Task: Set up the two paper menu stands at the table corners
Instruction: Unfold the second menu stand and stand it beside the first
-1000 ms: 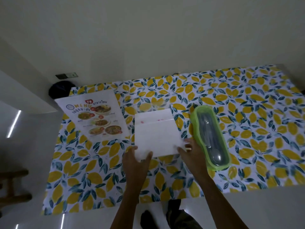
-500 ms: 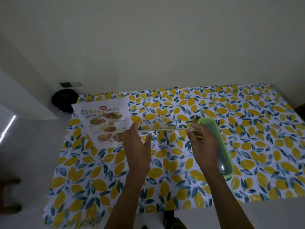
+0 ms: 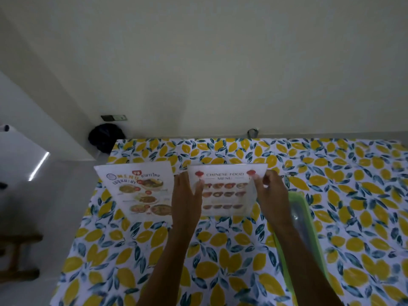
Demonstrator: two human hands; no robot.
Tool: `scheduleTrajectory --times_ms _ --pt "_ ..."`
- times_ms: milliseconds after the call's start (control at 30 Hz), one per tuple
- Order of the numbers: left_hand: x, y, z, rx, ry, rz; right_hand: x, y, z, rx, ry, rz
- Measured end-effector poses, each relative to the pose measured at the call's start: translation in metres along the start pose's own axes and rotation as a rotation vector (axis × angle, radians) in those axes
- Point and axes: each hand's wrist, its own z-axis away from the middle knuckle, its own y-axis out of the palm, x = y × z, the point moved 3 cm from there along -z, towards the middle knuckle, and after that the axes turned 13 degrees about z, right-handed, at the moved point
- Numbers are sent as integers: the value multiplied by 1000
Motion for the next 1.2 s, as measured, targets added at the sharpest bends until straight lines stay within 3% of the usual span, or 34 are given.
scheduleTrajectory --times_ms 100,267,533,700,867,1200 --pt "22 22 -4 91 -165 -100 -8 26 -4 105 29 46" --pt "32 34 -12 107 -103 -303 -16 36 -14 115 -15 151" --pt "45 31 -2 115 -112 -353 -22 40 -2 101 -104 200" --pt "48 22 4 123 -31 -510 -31 45 10 67 -109 583" --pt "52 13 24 190 45 -581 -25 40 45 109 -46 789" --pt "76 -38 71 262 290 -594 26 37 147 103 -29 873"
